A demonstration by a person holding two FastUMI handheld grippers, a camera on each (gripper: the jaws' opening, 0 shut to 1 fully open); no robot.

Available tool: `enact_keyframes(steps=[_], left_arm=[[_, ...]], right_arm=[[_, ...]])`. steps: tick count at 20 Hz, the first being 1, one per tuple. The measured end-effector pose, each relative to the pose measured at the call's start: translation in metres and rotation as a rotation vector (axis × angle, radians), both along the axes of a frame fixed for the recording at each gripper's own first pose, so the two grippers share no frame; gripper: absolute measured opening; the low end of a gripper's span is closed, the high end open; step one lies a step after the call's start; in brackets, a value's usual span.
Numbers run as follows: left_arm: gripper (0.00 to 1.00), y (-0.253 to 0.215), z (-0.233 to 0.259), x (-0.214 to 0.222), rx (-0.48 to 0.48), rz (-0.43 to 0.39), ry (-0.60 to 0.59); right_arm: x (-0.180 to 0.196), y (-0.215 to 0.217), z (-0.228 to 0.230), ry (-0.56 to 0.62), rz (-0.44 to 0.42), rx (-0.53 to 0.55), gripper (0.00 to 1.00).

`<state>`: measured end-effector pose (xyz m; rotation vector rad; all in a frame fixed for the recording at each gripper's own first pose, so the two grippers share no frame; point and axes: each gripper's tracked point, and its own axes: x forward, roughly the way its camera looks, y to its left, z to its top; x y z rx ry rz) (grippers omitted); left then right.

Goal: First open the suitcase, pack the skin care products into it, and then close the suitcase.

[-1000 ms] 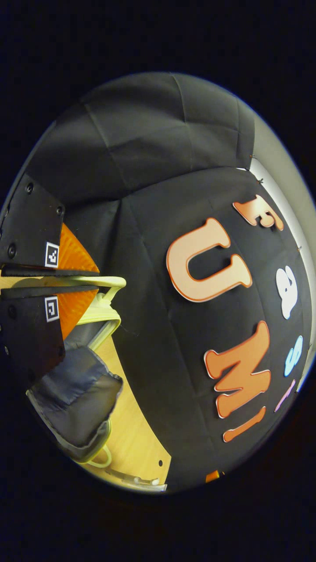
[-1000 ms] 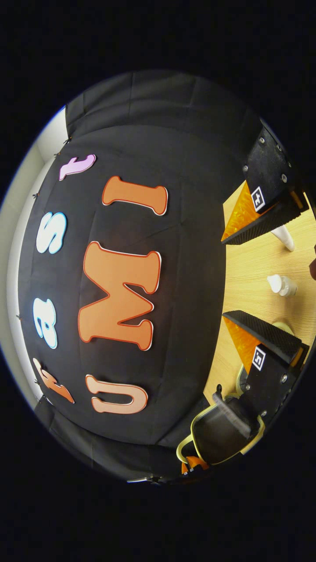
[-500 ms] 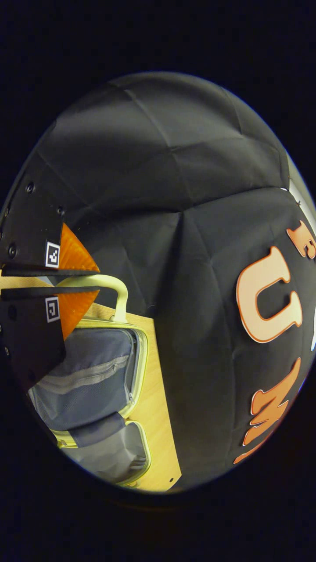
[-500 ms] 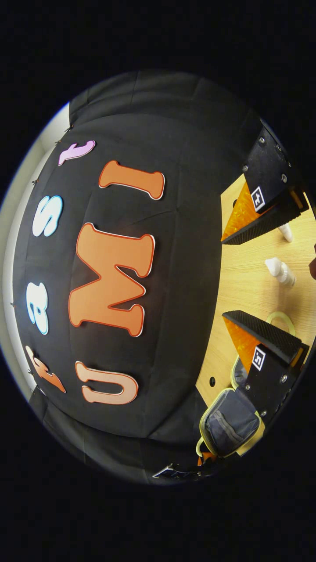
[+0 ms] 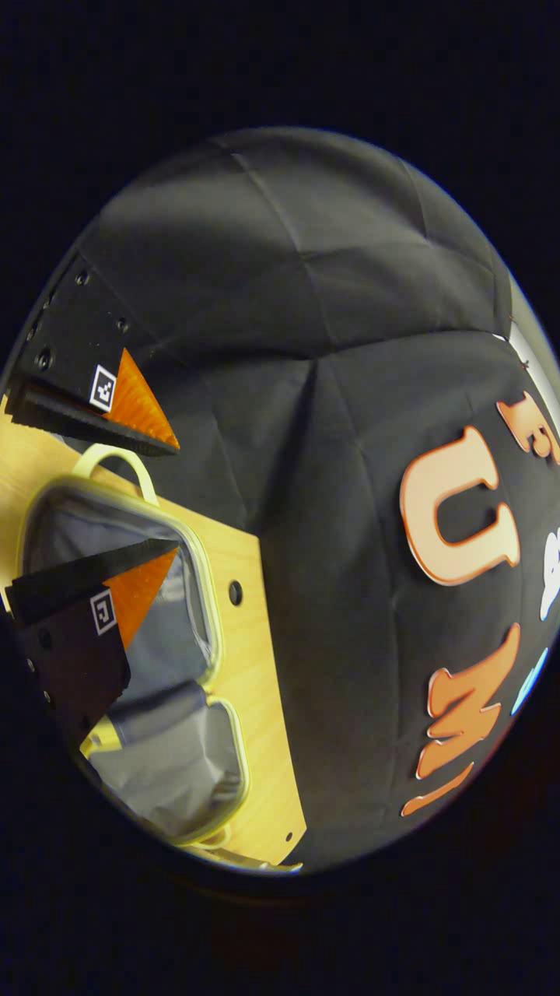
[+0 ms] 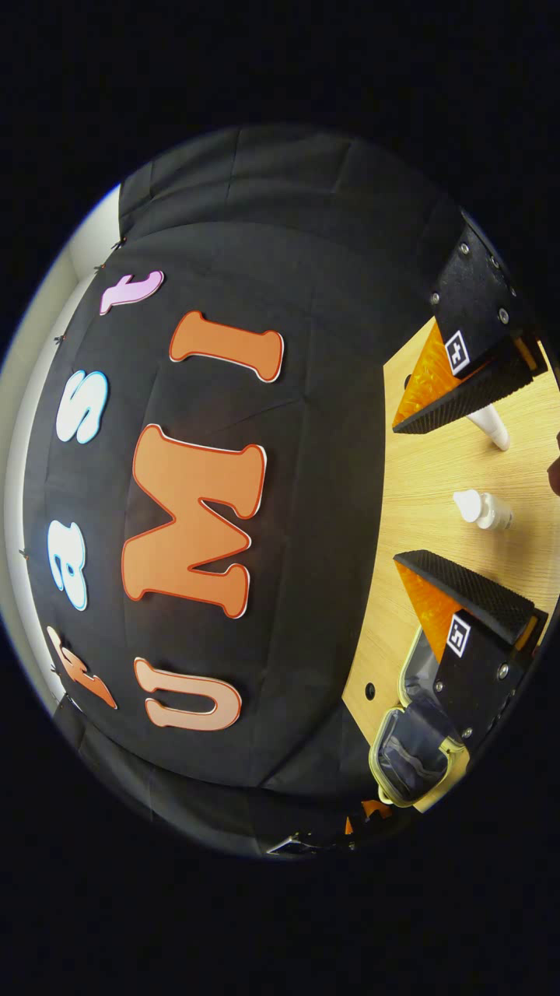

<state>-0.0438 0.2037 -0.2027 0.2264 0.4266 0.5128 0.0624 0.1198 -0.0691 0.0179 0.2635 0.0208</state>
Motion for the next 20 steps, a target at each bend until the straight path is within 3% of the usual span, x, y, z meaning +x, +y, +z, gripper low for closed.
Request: enact_keyframes(steps=[1,4,6,9,14,20], left_arm=[[0.69,-0.017,0.004,0.008,-0.008,-0.032,-0.012],[0.95,-0.076,0.023,0.025,-0.029,-0.117,-0.049],[0.98,-0.112,0.039,0.035,-0.015,-0.169,-0.068],[0.99,-0.178,0.058,0.054,-0.011,-0.274,-0.096],[0.99,-0.290,0.072,0.082,-0.081,-0.435,-0.129],[0.99,-0.404,0.045,0.106,-0.144,-0.596,-0.091]], right_arm=[[-0.003,-0.005,-0.001,-0.003,0.000,-0.003,0.95],[-0.010,-0.019,-0.006,-0.015,0.002,-0.011,0.95],[-0.014,-0.030,-0.012,-0.016,0.004,-0.007,0.96],[-0.019,-0.049,-0.023,-0.017,0.001,-0.009,0.96],[-0.021,-0.075,-0.057,0.026,0.012,0.006,0.96],[-0.020,-0.093,-0.101,0.085,0.039,-0.006,0.96]])
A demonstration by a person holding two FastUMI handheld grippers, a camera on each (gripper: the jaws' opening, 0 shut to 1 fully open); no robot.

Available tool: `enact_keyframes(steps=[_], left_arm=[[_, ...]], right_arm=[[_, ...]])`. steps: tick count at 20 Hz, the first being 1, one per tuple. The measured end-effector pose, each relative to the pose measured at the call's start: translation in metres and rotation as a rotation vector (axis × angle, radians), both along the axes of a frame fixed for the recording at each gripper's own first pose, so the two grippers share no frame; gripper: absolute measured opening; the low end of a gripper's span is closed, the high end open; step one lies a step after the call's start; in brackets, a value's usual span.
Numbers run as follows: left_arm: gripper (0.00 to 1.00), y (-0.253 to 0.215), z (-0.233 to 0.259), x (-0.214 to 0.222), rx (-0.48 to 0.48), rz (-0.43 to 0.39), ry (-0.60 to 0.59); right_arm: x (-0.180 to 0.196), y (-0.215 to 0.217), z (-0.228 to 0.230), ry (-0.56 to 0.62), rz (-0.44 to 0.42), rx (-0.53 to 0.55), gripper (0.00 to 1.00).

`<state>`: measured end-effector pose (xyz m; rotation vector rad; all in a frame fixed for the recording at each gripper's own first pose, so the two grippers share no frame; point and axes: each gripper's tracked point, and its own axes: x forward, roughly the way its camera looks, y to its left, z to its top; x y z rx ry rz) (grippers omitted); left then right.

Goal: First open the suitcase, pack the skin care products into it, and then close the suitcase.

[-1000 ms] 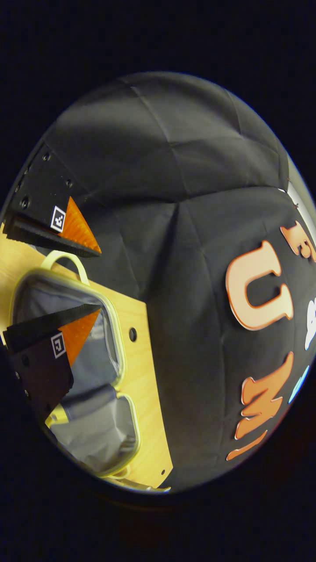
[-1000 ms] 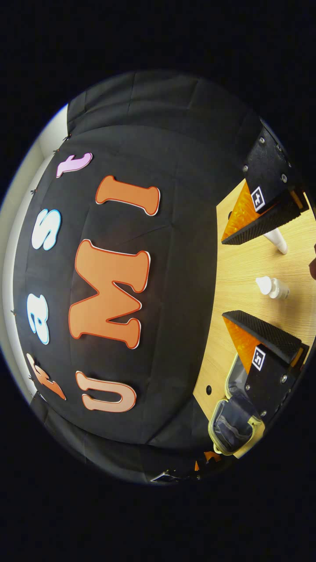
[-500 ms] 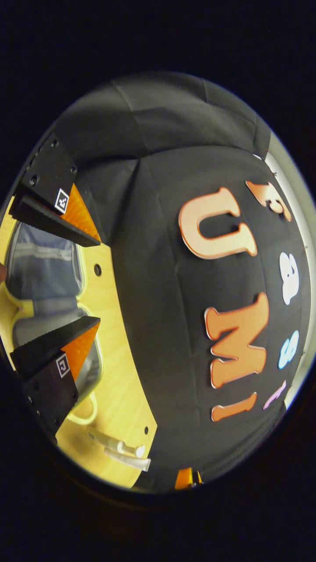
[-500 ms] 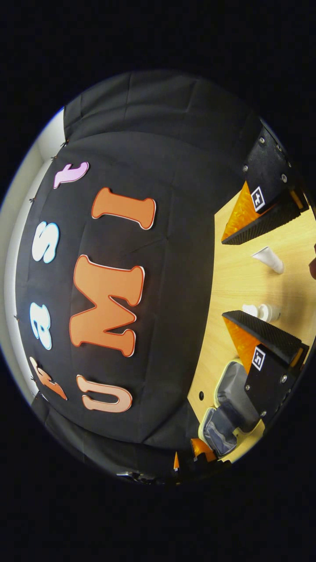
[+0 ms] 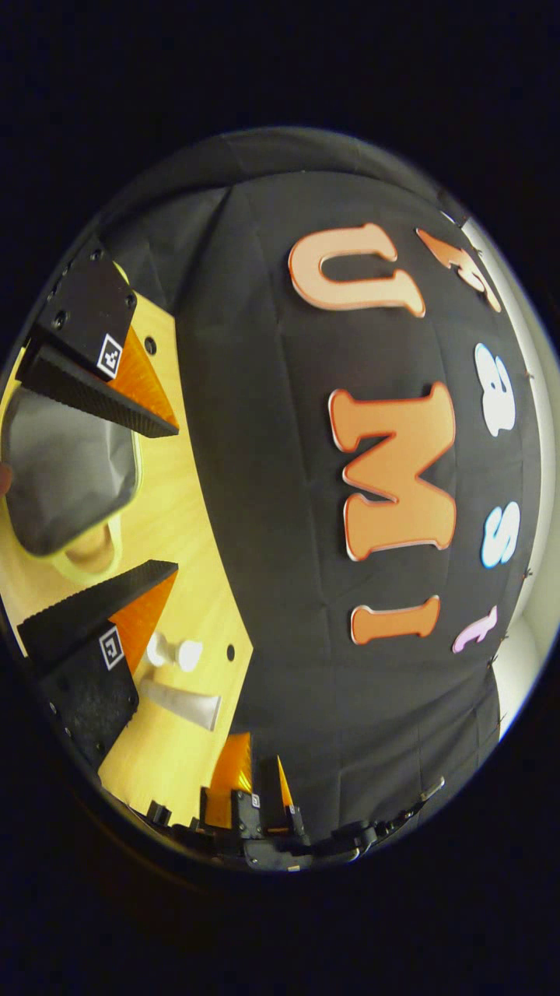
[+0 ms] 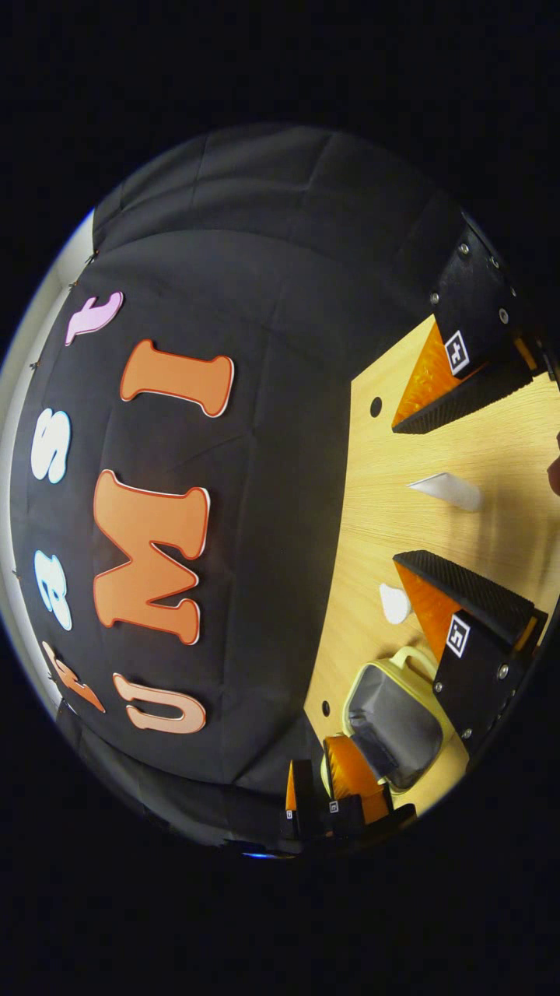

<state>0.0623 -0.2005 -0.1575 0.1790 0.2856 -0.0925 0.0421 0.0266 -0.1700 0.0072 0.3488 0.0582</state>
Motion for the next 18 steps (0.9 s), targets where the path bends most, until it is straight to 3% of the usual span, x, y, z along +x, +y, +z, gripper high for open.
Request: enact_keyframes(steps=[7,18], left_arm=[[0.99,-0.078,-0.075,0.011,-0.037,-0.111,0.088],[1.00,-0.142,-0.193,0.043,-0.053,-0.174,0.253]], right_arm=[[0.005,-0.006,-0.064,0.071,0.059,-0.003,0.96],[0.021,-0.006,-0.133,0.147,0.103,0.004,0.96]])
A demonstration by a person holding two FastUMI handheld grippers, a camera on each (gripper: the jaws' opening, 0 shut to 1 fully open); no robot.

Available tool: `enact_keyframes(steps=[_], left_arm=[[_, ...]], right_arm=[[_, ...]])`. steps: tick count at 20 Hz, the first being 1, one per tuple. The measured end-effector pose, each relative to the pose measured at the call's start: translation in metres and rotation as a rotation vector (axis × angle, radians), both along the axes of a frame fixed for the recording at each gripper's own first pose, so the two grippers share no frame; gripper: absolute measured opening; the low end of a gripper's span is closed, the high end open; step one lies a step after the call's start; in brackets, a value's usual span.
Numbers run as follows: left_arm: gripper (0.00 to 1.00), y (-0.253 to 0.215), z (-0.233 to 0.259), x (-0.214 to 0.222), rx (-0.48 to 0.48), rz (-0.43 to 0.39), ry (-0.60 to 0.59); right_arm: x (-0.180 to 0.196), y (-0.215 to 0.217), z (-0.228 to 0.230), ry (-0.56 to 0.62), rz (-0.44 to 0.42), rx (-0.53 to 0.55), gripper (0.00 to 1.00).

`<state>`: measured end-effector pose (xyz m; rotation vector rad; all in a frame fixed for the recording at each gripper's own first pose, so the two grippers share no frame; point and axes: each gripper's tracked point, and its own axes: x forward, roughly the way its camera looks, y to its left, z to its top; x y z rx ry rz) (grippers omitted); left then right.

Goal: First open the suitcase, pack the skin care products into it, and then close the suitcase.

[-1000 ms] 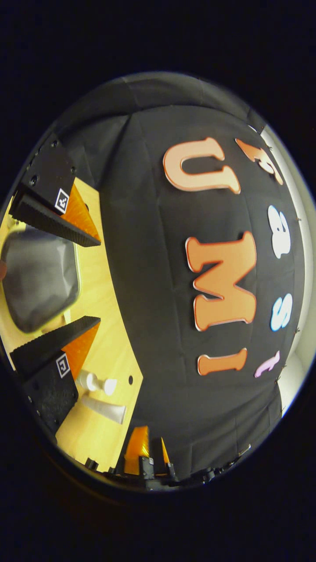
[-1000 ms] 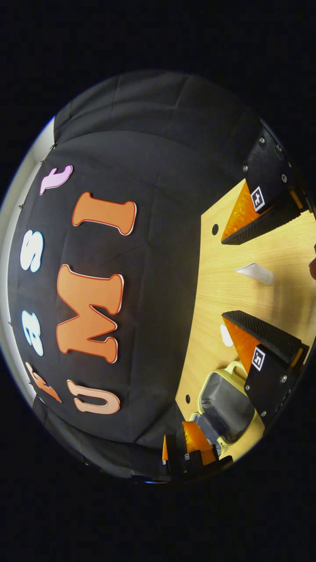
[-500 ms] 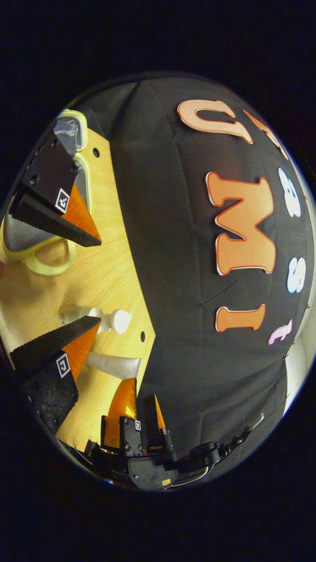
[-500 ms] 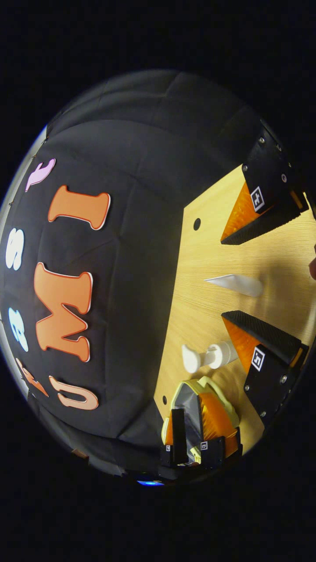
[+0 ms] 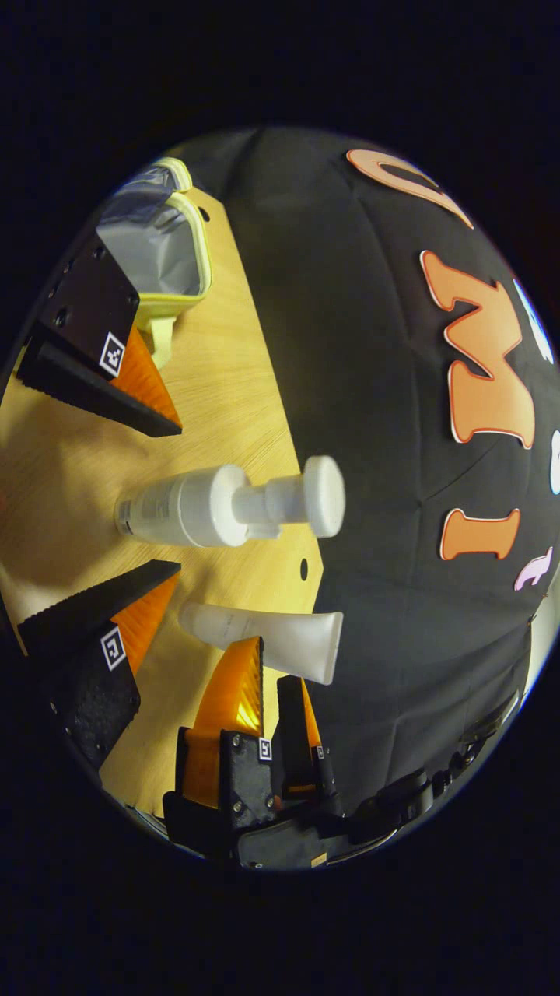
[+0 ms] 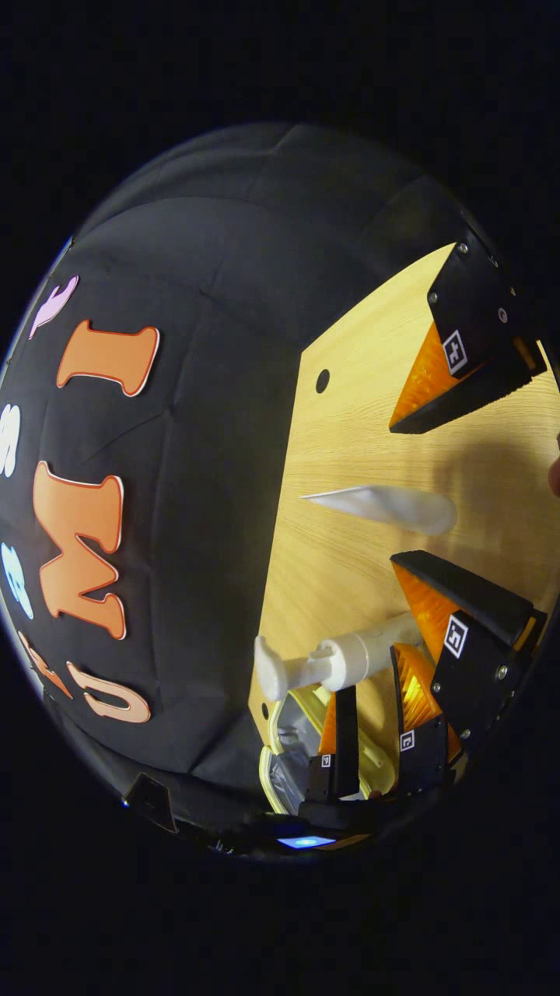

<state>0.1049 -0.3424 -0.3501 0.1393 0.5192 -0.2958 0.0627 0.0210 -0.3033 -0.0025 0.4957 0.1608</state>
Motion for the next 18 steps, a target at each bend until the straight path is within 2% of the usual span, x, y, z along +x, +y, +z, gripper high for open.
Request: enact_keyframes(steps=[1,3,4,5,6,7,12,18], left_arm=[[1.00,-0.004,-0.007,0.004,-0.001,-0.001,0.007],[0.92,-0.009,-0.012,0.010,-0.008,-0.004,0.016],[0.81,-0.011,-0.016,0.012,-0.012,0.000,0.024],[0.77,-0.012,-0.019,0.015,-0.017,0.006,0.029],[0.65,-0.012,-0.016,0.015,-0.032,0.013,0.029],[0.61,-0.013,-0.019,0.017,-0.050,0.026,0.043],[0.59,0.006,0.003,0.019,-0.069,0.111,0.034],[0.59,0.033,0.058,0.020,-0.074,0.168,-0.030]], right_arm=[[0.000,0.000,-0.004,0.006,0.000,0.004,0.96],[0.000,0.001,-0.008,0.011,0.007,0.008,0.96],[0.000,0.002,-0.010,0.012,0.014,0.009,0.96],[0.001,0.004,-0.012,0.015,0.021,0.009,0.96],[0.001,0.005,-0.015,0.018,0.031,0.012,0.96],[0.003,0.010,-0.015,0.021,0.043,0.018,0.96],[0.012,0.028,-0.021,0.026,0.076,0.068,0.93],[0.016,0.033,-0.046,0.084,0.068,0.087,0.70]])
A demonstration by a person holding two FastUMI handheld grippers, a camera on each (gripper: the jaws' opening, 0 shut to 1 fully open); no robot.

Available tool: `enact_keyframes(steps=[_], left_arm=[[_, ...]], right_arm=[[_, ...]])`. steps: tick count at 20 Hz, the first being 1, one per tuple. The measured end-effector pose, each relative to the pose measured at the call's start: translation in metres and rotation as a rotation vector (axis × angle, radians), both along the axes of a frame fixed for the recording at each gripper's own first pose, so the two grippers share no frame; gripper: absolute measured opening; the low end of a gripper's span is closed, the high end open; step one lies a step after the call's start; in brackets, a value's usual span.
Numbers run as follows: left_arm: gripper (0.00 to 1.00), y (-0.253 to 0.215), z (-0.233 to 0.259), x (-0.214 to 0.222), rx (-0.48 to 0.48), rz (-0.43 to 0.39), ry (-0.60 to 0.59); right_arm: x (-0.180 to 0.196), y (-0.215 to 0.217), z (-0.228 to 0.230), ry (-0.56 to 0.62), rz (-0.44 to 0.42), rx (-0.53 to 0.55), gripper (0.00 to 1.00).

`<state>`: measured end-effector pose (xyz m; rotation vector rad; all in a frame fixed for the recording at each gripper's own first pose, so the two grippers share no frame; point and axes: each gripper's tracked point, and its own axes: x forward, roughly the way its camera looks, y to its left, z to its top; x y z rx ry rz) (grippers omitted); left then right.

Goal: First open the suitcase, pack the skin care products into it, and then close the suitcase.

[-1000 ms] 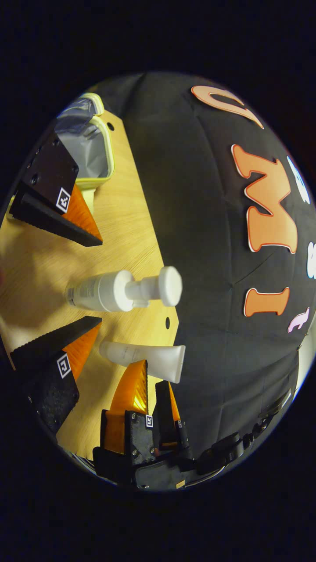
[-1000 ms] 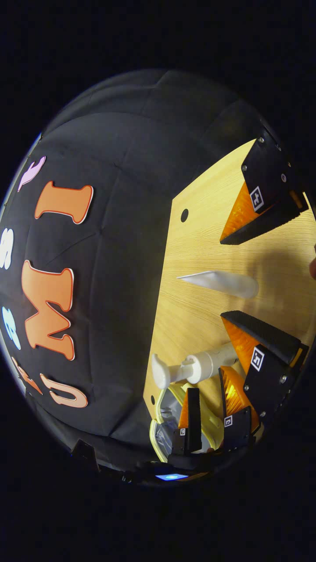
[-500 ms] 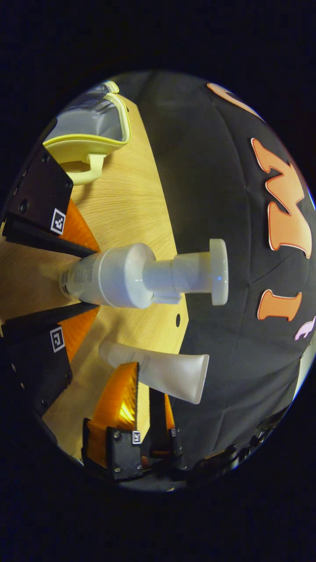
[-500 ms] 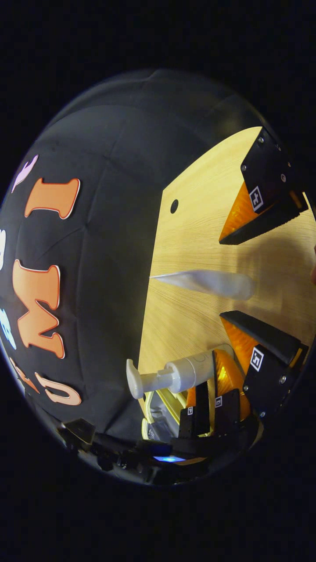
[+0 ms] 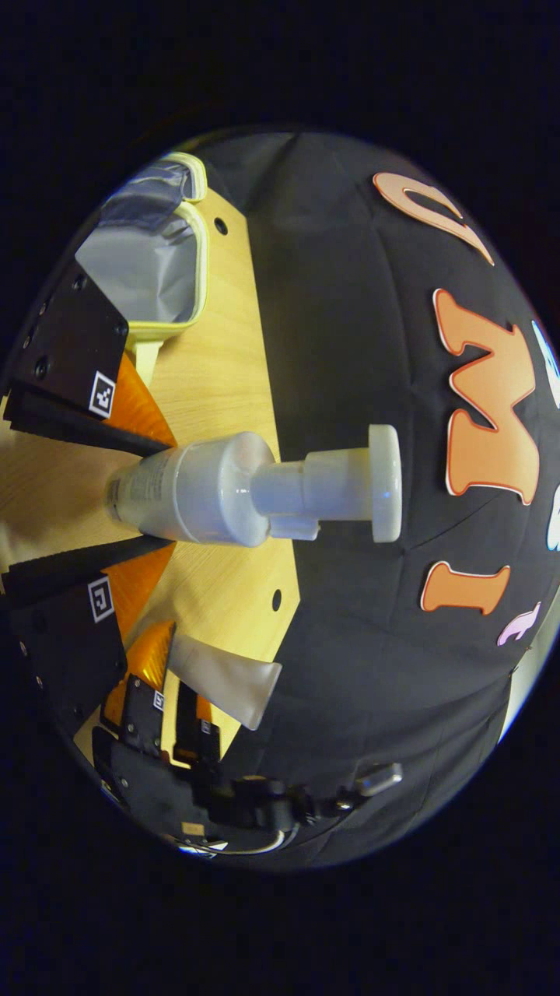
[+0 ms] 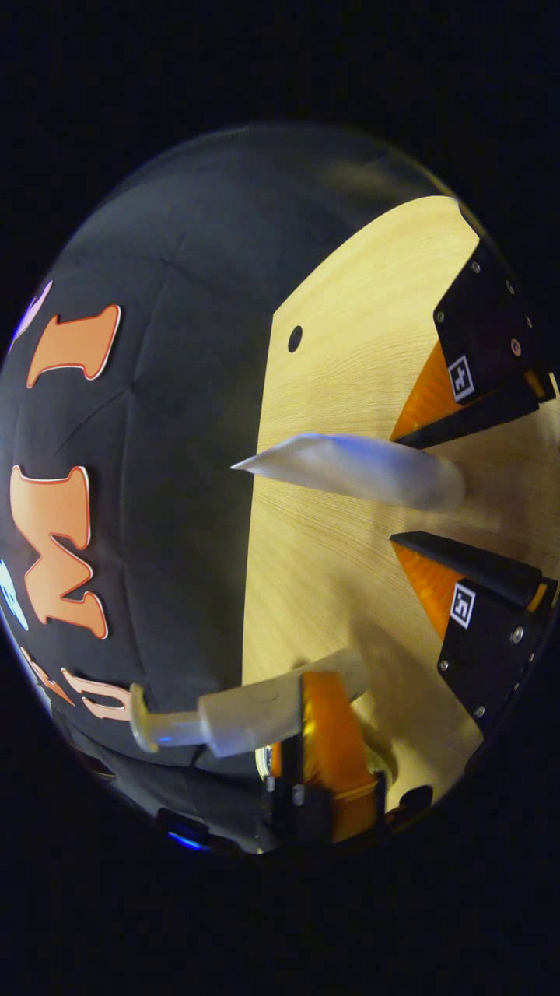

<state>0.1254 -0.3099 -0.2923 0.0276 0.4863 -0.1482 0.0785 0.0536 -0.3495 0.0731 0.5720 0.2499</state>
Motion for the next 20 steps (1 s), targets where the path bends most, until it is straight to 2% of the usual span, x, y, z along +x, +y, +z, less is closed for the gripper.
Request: enact_keyframes(steps=[1,5,10,20], left_arm=[[0.59,0.006,0.008,0.000,0.007,0.011,-0.011],[0.59,0.032,0.031,-0.009,0.057,0.051,-0.030],[0.59,0.066,0.053,-0.020,0.072,0.115,-0.031],[0.59,0.149,0.151,-0.056,0.101,0.243,-0.102]], right_arm=[[0.001,-0.003,0.000,0.003,-0.012,-0.005,0.62],[0.002,-0.002,0.001,0.042,-0.037,0.061,0.44],[-0.001,0.002,0.039,0.018,-0.017,0.077,0.43],[0.015,0.056,0.180,-0.167,0.105,0.125,0.42]])
